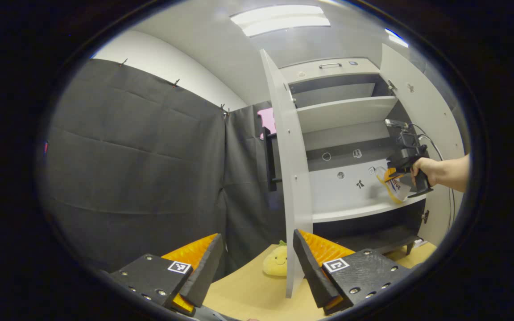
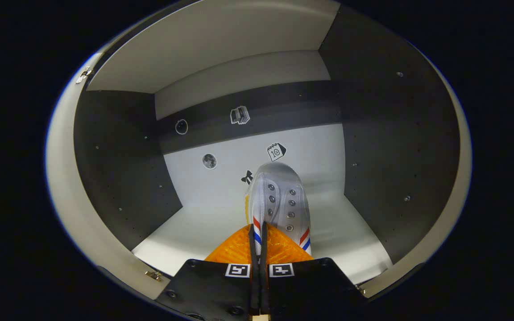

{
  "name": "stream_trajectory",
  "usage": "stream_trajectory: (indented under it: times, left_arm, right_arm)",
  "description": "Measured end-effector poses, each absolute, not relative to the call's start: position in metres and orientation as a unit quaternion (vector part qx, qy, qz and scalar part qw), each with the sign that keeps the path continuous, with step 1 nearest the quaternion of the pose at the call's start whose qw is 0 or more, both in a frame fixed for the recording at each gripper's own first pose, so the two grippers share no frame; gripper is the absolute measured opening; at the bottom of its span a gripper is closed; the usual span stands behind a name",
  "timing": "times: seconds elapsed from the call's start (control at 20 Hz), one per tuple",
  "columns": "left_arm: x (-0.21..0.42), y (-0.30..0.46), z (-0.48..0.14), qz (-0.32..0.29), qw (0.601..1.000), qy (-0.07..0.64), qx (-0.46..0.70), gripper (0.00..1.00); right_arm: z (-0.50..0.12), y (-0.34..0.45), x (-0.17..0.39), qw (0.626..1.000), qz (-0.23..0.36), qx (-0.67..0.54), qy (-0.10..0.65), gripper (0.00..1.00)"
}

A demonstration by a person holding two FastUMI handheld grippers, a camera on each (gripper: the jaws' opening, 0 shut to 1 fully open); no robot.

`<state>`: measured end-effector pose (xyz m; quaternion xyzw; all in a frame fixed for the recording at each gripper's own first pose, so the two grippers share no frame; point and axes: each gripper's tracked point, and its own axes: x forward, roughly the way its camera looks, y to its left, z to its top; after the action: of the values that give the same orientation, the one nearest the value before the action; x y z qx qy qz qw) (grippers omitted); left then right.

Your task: Grab one shoe with the right hand and put it into the shoe cabinet, grab the other shoe with the left hand and put it into the shoe cabinet; then close the right door with the right hand and the left door with the left hand.

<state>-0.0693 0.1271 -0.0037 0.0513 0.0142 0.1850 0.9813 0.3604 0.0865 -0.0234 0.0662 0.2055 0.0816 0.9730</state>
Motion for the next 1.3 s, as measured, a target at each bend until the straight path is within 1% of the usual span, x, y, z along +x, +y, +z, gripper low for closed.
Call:
stream_trajectory:
  times: [0.35,0.4,0.45,0.5,0.6,0.65,0.7,0.85,1.0,1.3]
  left_arm:
    - [-0.072,0.133,-0.013,0.192,0.979,0.027,0.061,0.92]
    - [-0.072,0.134,-0.016,0.192,0.979,0.03,0.061,0.92]
    - [-0.072,0.134,-0.017,0.19,0.979,0.032,0.061,0.92]
    - [-0.072,0.134,-0.018,0.189,0.98,0.033,0.06,0.92]
    - [-0.072,0.133,-0.023,0.181,0.981,0.04,0.057,0.92]
    - [-0.071,0.131,-0.026,0.174,0.982,0.043,0.055,0.92]
    - [-0.07,0.129,-0.03,0.167,0.983,0.046,0.052,0.91]
    - [-0.055,0.11,-0.05,0.14,0.987,0.06,0.042,0.92]
    - [-0.05,0.095,-0.073,0.108,0.99,0.084,0.03,0.92]
    - [-0.033,0.051,-0.117,0.032,0.991,0.132,0.007,0.92]
  right_arm:
    - [-0.054,0.084,0.391,0.968,0.035,0.061,0.241,0.02]
    - [-0.058,0.084,0.393,0.967,0.034,0.061,0.245,0.02]
    - [-0.06,0.082,0.393,0.968,0.033,0.055,0.243,0.05]
    - [-0.055,0.086,0.393,0.97,0.046,0.056,0.233,0.07]
    - [-0.043,0.088,0.389,0.976,0.046,0.041,0.208,0.31]
    - [-0.032,0.087,0.386,0.979,0.049,0.032,0.193,0.34]
    - [-0.026,0.091,0.378,0.982,0.058,0.026,0.181,0.46]
    - [0.003,0.091,0.353,0.989,0.067,0.026,0.131,0.98]
    - [0.029,0.089,0.317,0.993,0.08,0.017,0.085,0.97]
    - [0.054,0.065,0.241,0.997,0.071,0.009,0.02,0.97]
